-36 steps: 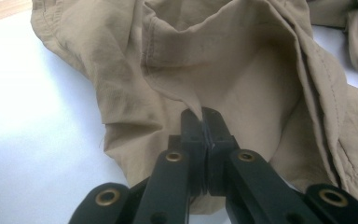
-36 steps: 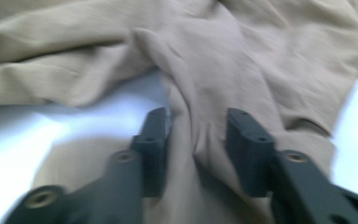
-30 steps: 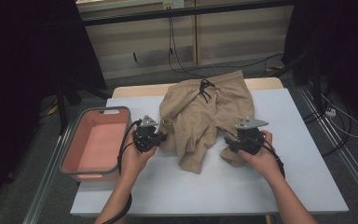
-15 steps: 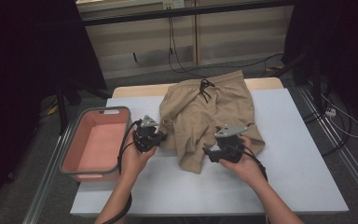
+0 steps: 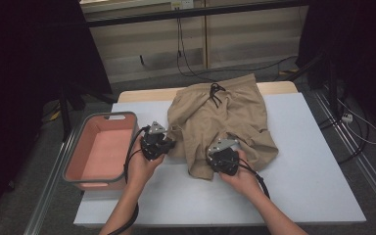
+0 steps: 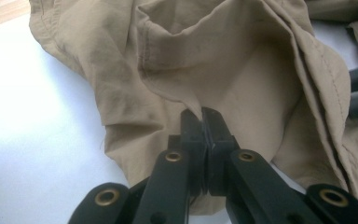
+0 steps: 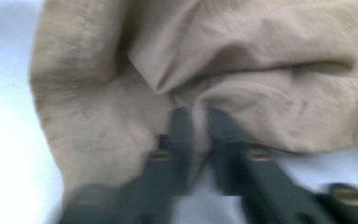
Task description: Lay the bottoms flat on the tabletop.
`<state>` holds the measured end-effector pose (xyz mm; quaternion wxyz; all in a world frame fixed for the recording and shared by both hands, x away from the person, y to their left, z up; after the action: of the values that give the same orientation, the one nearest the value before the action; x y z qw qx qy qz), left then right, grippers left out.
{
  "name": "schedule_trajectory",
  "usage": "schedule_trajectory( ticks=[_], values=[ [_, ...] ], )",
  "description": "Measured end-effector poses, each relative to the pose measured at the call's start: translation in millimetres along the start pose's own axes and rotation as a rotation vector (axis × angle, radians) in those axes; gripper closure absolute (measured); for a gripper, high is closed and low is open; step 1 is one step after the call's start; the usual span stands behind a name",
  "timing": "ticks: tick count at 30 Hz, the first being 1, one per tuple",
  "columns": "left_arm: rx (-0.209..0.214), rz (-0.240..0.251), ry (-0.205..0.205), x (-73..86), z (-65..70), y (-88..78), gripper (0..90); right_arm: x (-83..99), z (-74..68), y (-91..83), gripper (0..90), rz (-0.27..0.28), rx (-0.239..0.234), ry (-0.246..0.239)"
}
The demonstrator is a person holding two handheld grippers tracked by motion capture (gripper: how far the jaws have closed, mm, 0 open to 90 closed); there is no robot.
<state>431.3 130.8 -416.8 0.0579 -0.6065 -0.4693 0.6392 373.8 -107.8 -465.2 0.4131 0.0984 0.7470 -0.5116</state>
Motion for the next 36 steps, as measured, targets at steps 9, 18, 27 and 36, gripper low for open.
schedule_trajectory(
  ticks=[9, 18, 27, 36],
  values=[
    [-0.009, 0.008, 0.005, 1.4, -1.9, -7.7, 88.5, -0.5, 20.9, -25.0, 90.0, 0.038, 0.013, 0.006],
    [0.004, -0.013, 0.028, 7.6, 3.2, -10.7, 88.4, 11.3, 48.9, -57.7, 90.0, 0.098, 0.016, 0.05],
    [0.009, -0.028, 0.009, 15.1, 2.7, -14.0, 88.3, 15.9, 61.1, -56.4, 90.0, 0.067, 0.105, 0.026],
    [-0.018, -0.012, -0.004, 11.8, -2.1, -25.1, 86.0, 19.5, 66.6, -52.8, 89.8, 0.053, 0.095, 0.044]
  ],
)
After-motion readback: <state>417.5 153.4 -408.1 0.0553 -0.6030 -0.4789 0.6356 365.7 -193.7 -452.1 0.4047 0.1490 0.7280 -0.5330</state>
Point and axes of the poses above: each handheld gripper's, and its own axes: y roughly forward along the jaws, x roughly out of its underside, z roughly to its right, the point moved 1 cm from there along y, roughly forward along the jaws, and after that the axes turned 14 degrees about y, right-handed, at the moved point
